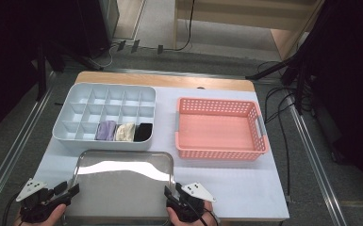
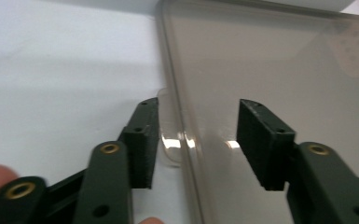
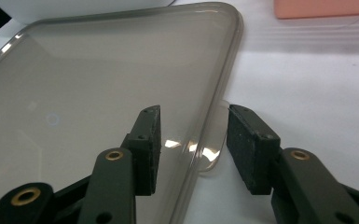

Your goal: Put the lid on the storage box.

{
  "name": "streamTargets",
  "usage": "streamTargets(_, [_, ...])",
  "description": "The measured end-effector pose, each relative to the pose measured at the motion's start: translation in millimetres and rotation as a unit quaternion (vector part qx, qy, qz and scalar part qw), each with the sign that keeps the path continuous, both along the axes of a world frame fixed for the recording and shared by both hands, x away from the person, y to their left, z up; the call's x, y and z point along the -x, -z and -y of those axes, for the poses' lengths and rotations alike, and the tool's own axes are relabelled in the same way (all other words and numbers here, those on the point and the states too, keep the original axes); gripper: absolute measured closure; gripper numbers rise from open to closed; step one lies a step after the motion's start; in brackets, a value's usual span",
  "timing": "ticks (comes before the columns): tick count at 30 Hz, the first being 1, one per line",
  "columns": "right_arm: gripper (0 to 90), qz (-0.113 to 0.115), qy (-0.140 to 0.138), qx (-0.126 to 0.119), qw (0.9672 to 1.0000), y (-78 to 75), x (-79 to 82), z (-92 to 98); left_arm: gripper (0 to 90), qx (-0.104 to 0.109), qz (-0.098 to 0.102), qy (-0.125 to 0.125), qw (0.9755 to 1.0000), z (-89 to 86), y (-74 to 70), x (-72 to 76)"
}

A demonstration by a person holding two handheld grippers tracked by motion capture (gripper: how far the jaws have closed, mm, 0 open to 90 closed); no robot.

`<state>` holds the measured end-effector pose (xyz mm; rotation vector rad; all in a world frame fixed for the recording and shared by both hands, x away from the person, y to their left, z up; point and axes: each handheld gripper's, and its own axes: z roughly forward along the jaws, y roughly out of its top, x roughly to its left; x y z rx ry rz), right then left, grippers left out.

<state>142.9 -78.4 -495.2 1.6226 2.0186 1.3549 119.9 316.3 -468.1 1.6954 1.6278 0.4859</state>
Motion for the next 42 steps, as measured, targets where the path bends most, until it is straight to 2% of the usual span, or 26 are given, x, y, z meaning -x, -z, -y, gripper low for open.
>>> streamTargets(3, [57.1, 0.005, 0.008, 0.005, 0.9999, 0.3, 1.1, -2.3, 59.7, 0.002, -0.001, -0.005, 1.0, -1.5, -0.1, -0.3])
streamTargets(5, [58.1, 0.001, 0.021, 0.009, 0.9997, -0.5, 2.2, -4.8, 63.2, 0.013, -0.003, -0.01, 0.9999, -5.6, 0.4, -0.2])
streamTargets(7, [59.5, -0.008, 0.03, -0.001, 0.9995, -1.0, 1.4, -4.7, 64.7, 0.021, -0.001, -0.015, 0.9997, -6.3, 1.0, 0.1])
streamTargets(8, [59.5, -0.008, 0.03, -0.001, 0.9995, -1.0, 1.4, -4.7, 64.8, 0.021, -0.001, -0.015, 0.9997, -6.3, 1.0, 0.1])
streamTargets(9, [62.2, -0.018, 0.038, -0.017, 0.999, -0.9, -0.8, -1.9, 64.6, 0.024, 0.0, -0.018, 0.9995, -5.8, 1.3, 0.4])
streamTargets(14, [64.3, -0.045, 0.039, -0.053, 0.9968, -1.0, -5.4, 5.6, 64.6, 0.044, 0.004, -0.02, 0.9988, -8.5, 2.7, 1.4])
streamTargets(16, [65.1, -0.044, 0.04, -0.05, 0.997, -1.0, -5.0, 5.2, 64.5, 0.052, 0.003, -0.02, 0.9985, -10.0, 2.9, 1.5])
streamTargets(19, [65.2, -0.03, 0.043, -0.031, 0.9981, -1.0, -2.9, 1.5, 62.1, 0.062, 0.002, -0.02, 0.9979, -11.2, 3.0, 1.4])
streamTargets(21, [65.1, -0.039, 0.04, -0.039, 0.9977, -1.7, -4.4, 3.5, 60.5, 0.07, 0.002, -0.018, 0.9974, -11.7, 2.6, 1.4])
streamTargets(22, [64.8, -0.044, 0.035, -0.047, 0.9973, -1.5, -6.2, 6.1, 56.7, 0.075, 0.004, -0.013, 0.9971, -11.5, 2.1, 1.2])
streamTargets(23, [64.5, -0.051, 0.034, -0.058, 0.9965, -1.5, -7.4, 7.9, 52.4, 0.069, 0.004, -0.013, 0.9975, -9.5, 0.9, 1.3])
streamTargets(24, [63.8, -0.048, 0.031, -0.057, 0.9967, -1.1, -7.9, 8.4, 50.7, 0.051, 0.005, -0.014, 0.9986, -6.4, -0.4, 1.5])
streamTargets(25, [63.1, -0.048, 0.03, -0.052, 0.9971, -1.6, -7.0, 7.5, 48.7, 0.027, 0.009, -0.017, 0.9995, -3.8, -1.2, 1.9])
streamTargets(26, [62.4, -0.042, 0.029, -0.045, 0.9977, -1.7, -6.0, 5.8, 48.4, 0.013, 0.009, -0.017, 0.9997, -2.1, -1.5, 2.5])
streamTargets(27, [61.7, -0.035, 0.029, -0.035, 0.9983, -1.7, -5.2, 4.2, 48.4, 0.013, 0.003, -0.009, 0.9999, -2.1, -0.8, 2.5])
streamTargets(29, [60.5, -0.032, 0.03, -0.029, 0.9986, -2.1, -4.0, 1.6, 48.1, 0.032, 0.007, -0.005, 0.9994, -3.1, 2.1, 2.6])
streamTargets(32, [60.7, -0.04, 0.032, -0.037, 0.998, -2.4, -4.8, 2.3, 47.5, 0.055, 0.006, -0.011, 0.9984, -4.7, 2.6, 2.7])
streamTargets(36, [64.7, -0.052, 0.043, -0.052, 0.9964, -1.9, -5.9, 4.9, 48.6, 0.066, 0.005, -0.015, 0.9977, -7.2, 3.0, 2.9])
streamTargets(39, [65.3, -0.052, 0.047, -0.054, 0.9961, -2.0, -6.0, 4.2, 51.6, 0.08, 0.001, -0.024, 0.9965, -9.6, 3.2, 2.8])
streamTargets(42, [64.9, -0.062, 0.051, -0.068, 0.9945, -2.2, -6.0, 4.8, 55.0, 0.077, 0.0, -0.03, 0.9966, -10.2, 3.1, 2.7])
